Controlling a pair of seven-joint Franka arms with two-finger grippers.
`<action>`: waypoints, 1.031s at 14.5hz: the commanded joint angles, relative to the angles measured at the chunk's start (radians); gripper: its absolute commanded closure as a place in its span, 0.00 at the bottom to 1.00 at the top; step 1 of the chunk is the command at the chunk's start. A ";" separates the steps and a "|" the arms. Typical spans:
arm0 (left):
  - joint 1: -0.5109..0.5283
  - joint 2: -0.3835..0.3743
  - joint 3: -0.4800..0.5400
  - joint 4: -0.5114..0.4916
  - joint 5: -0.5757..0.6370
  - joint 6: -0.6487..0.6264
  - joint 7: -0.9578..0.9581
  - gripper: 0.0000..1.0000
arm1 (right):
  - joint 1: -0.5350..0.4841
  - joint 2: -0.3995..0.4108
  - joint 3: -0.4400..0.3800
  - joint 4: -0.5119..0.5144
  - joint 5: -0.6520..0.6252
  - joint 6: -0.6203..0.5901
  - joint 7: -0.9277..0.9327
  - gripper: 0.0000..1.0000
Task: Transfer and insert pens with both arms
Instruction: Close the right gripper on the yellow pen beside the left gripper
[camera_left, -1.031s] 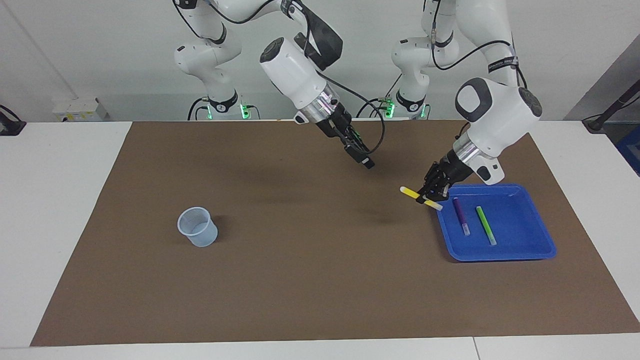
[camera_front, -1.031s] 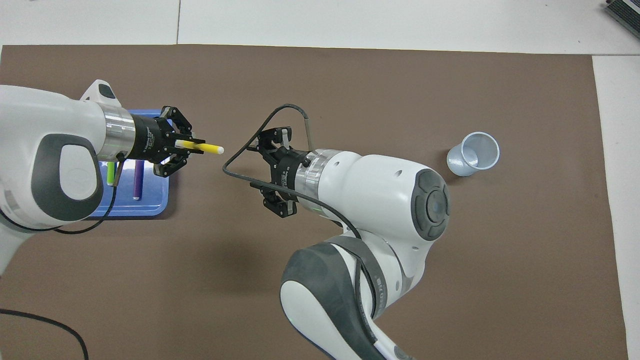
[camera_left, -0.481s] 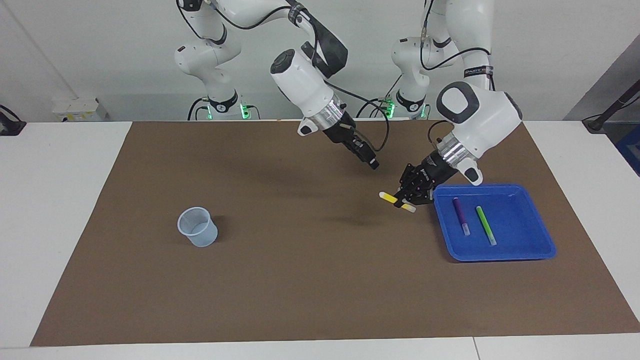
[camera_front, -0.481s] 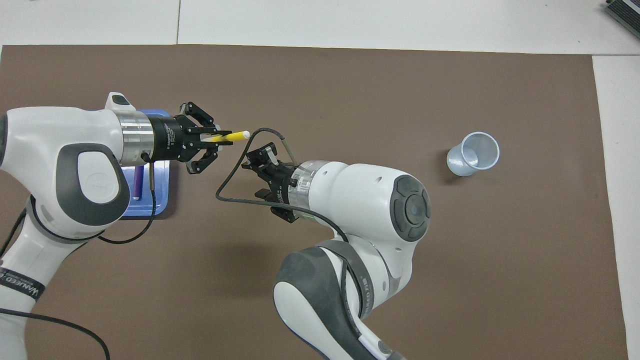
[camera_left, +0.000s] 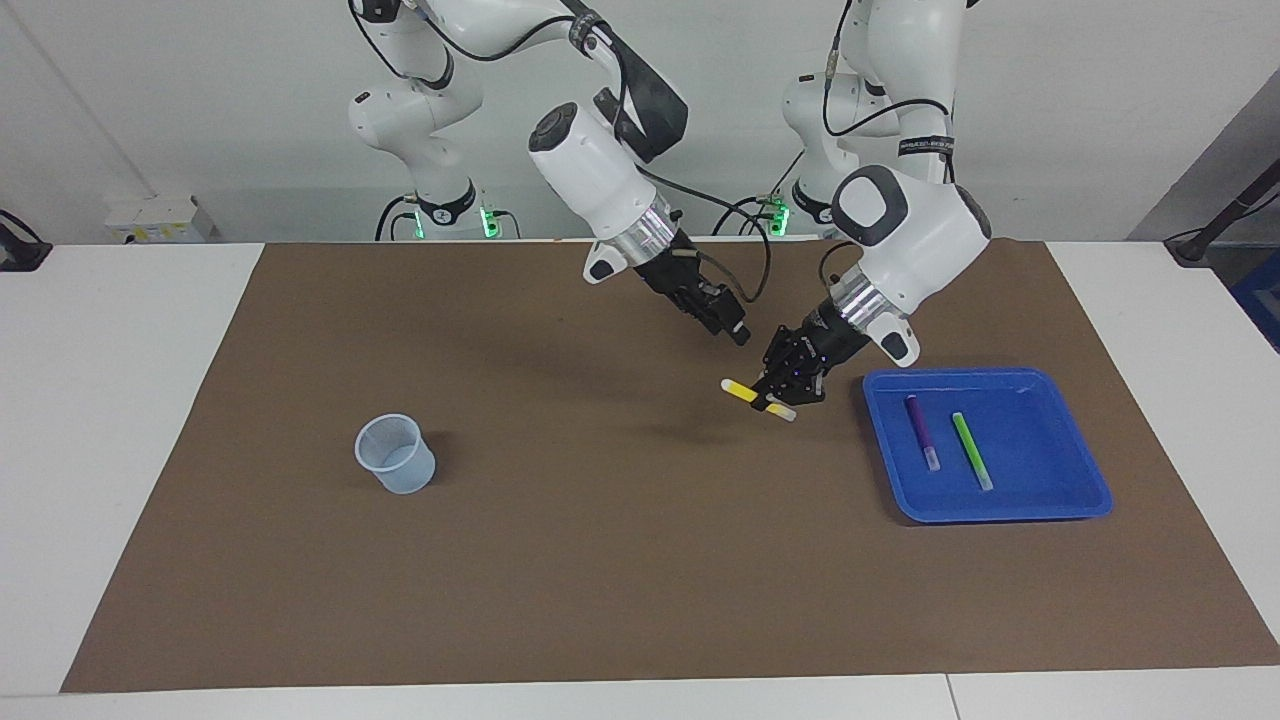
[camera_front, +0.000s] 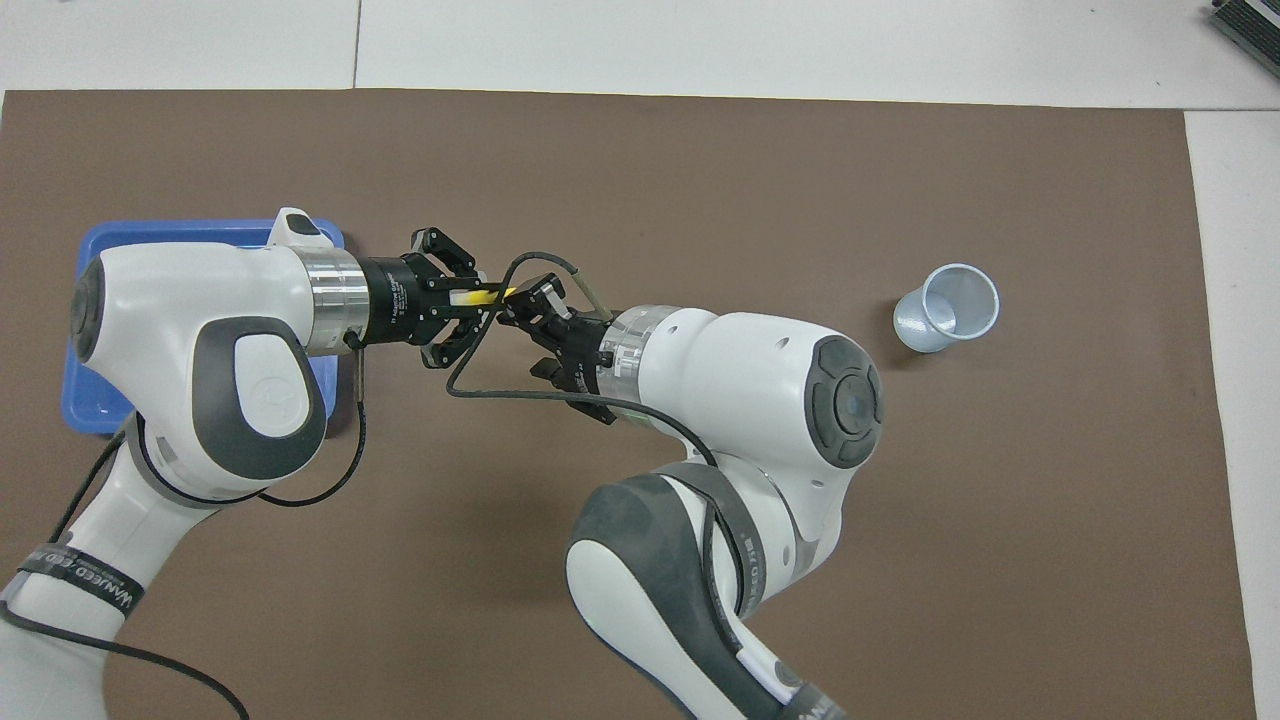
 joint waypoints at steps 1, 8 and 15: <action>-0.020 -0.048 0.013 -0.046 -0.021 -0.033 -0.006 1.00 | -0.027 -0.001 0.006 -0.014 0.004 0.002 -0.056 0.38; -0.037 -0.059 0.011 -0.029 -0.064 -0.118 -0.003 1.00 | -0.048 0.015 0.008 -0.036 0.006 0.002 -0.099 0.40; -0.041 -0.062 0.013 -0.035 -0.064 -0.110 -0.001 1.00 | -0.047 0.023 0.008 -0.036 0.006 0.001 -0.100 0.84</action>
